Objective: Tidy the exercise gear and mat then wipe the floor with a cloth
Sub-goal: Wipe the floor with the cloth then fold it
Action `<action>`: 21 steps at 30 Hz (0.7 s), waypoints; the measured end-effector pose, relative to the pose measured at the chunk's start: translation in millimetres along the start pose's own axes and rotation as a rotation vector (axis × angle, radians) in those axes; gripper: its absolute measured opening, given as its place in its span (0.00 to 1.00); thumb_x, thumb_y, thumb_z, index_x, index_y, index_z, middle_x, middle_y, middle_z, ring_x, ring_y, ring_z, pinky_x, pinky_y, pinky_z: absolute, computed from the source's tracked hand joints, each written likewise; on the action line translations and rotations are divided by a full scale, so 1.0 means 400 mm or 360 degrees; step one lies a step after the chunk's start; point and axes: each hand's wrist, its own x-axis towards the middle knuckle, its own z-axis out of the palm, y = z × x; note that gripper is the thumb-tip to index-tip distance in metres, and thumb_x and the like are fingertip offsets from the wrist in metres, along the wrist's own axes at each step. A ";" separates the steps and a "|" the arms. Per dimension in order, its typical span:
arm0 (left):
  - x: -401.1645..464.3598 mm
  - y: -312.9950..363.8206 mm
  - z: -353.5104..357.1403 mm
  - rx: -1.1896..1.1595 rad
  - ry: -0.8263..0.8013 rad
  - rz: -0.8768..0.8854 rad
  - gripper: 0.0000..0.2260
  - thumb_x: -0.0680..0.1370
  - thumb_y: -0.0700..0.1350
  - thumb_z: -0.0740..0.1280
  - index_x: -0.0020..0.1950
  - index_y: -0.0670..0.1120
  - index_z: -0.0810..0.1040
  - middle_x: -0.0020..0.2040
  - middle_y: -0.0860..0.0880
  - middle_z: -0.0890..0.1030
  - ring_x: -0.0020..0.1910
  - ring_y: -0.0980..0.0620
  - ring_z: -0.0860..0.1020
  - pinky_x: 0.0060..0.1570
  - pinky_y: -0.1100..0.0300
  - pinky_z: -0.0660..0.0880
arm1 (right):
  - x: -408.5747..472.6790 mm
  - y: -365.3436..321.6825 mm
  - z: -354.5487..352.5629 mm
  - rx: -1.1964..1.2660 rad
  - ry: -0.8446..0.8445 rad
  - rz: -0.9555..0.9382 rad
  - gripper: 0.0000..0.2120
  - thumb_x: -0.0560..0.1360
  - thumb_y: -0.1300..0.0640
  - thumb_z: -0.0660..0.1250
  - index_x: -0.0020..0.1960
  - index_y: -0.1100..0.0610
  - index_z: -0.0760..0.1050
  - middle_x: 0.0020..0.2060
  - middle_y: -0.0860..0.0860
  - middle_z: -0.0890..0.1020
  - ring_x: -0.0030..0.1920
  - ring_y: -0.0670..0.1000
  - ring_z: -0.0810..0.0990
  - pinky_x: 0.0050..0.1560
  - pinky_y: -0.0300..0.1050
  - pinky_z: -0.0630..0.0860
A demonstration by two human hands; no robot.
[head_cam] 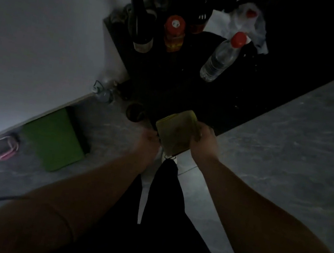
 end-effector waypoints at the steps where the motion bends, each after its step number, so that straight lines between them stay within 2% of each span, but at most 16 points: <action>1: -0.006 0.032 0.013 -0.0070 0.0114 -0.0107 0.09 0.82 0.37 0.58 0.45 0.46 0.73 0.39 0.47 0.75 0.37 0.52 0.77 0.32 0.62 0.74 | 0.027 0.004 -0.004 -0.0018 -0.0024 -0.0018 0.24 0.78 0.58 0.63 0.73 0.52 0.67 0.66 0.55 0.71 0.63 0.58 0.74 0.64 0.58 0.73; 2: 0.006 0.039 0.027 -0.0041 0.0214 -0.0153 0.08 0.82 0.33 0.56 0.49 0.42 0.72 0.41 0.45 0.75 0.39 0.48 0.76 0.33 0.63 0.74 | 0.052 0.010 -0.007 -0.0051 -0.0062 -0.0012 0.25 0.78 0.57 0.64 0.74 0.52 0.65 0.68 0.55 0.70 0.66 0.58 0.72 0.66 0.59 0.71; 3: 0.016 0.046 0.037 -0.0164 0.0236 -0.0241 0.07 0.81 0.32 0.57 0.55 0.40 0.72 0.45 0.44 0.76 0.42 0.45 0.76 0.37 0.62 0.76 | 0.075 0.014 -0.011 -0.0094 -0.0101 -0.0005 0.27 0.77 0.57 0.65 0.75 0.53 0.63 0.69 0.56 0.69 0.67 0.59 0.70 0.67 0.59 0.71; 5: 0.033 0.061 0.059 -0.0227 0.0325 -0.0404 0.14 0.79 0.35 0.62 0.65 0.41 0.71 0.54 0.42 0.79 0.50 0.42 0.78 0.50 0.53 0.79 | 0.110 0.024 -0.012 -0.0175 -0.0154 0.0022 0.30 0.77 0.56 0.66 0.76 0.54 0.61 0.70 0.57 0.67 0.69 0.60 0.68 0.67 0.59 0.70; 6: 0.038 0.069 0.070 -0.0257 0.0387 -0.0462 0.16 0.79 0.38 0.64 0.66 0.42 0.71 0.57 0.42 0.79 0.51 0.43 0.79 0.52 0.50 0.78 | 0.123 0.028 -0.010 -0.0176 -0.0166 0.0035 0.30 0.77 0.56 0.67 0.76 0.55 0.61 0.70 0.58 0.67 0.69 0.61 0.67 0.67 0.59 0.70; 9: 0.041 0.083 0.089 -0.0412 0.0586 -0.0552 0.15 0.77 0.42 0.68 0.61 0.44 0.69 0.48 0.48 0.73 0.41 0.54 0.73 0.39 0.59 0.71 | 0.149 0.026 -0.007 -0.0053 -0.0235 0.0109 0.32 0.75 0.56 0.70 0.75 0.56 0.61 0.68 0.59 0.69 0.66 0.62 0.71 0.64 0.58 0.72; 12: 0.049 0.084 0.098 -0.0383 0.0621 -0.0536 0.13 0.77 0.42 0.69 0.58 0.42 0.72 0.43 0.51 0.73 0.41 0.53 0.75 0.31 0.62 0.68 | 0.161 0.018 -0.002 0.0095 -0.0328 0.0151 0.31 0.74 0.57 0.70 0.73 0.58 0.61 0.64 0.59 0.74 0.58 0.57 0.75 0.53 0.47 0.72; 15: 0.055 0.084 0.091 -0.0458 0.0550 -0.0482 0.04 0.78 0.39 0.68 0.53 0.44 0.76 0.38 0.51 0.75 0.35 0.55 0.74 0.22 0.71 0.68 | 0.173 0.000 0.004 0.0096 -0.0500 0.0190 0.26 0.77 0.54 0.69 0.70 0.62 0.65 0.60 0.58 0.77 0.51 0.52 0.75 0.50 0.45 0.72; 17: 0.049 0.077 0.082 -0.0478 0.0504 -0.0448 0.07 0.79 0.37 0.66 0.55 0.45 0.77 0.38 0.51 0.77 0.35 0.54 0.75 0.26 0.67 0.72 | 0.176 -0.014 0.001 0.0065 -0.0618 0.0202 0.22 0.77 0.54 0.68 0.67 0.62 0.69 0.59 0.58 0.77 0.53 0.55 0.76 0.52 0.47 0.74; 19: 0.025 0.061 0.067 -0.0512 0.0513 -0.0419 0.08 0.77 0.37 0.66 0.56 0.44 0.79 0.42 0.48 0.80 0.39 0.49 0.79 0.37 0.56 0.79 | 0.167 -0.029 -0.010 0.0116 -0.0720 0.0223 0.20 0.77 0.59 0.67 0.68 0.60 0.70 0.58 0.58 0.77 0.56 0.57 0.77 0.57 0.50 0.76; 20: 0.009 0.056 0.057 -0.0577 0.0545 -0.0412 0.07 0.76 0.38 0.67 0.54 0.44 0.79 0.43 0.47 0.81 0.42 0.47 0.80 0.43 0.53 0.80 | 0.156 -0.038 -0.018 0.0182 -0.0769 0.0220 0.20 0.77 0.60 0.66 0.68 0.59 0.70 0.58 0.58 0.77 0.56 0.57 0.77 0.59 0.52 0.76; 21: -0.011 0.050 0.044 -0.0688 0.0587 -0.0394 0.05 0.76 0.39 0.67 0.51 0.46 0.79 0.42 0.47 0.81 0.42 0.47 0.80 0.44 0.53 0.80 | 0.140 -0.050 -0.026 0.0263 -0.0815 0.0207 0.20 0.77 0.61 0.66 0.69 0.59 0.70 0.59 0.57 0.77 0.56 0.57 0.77 0.60 0.54 0.77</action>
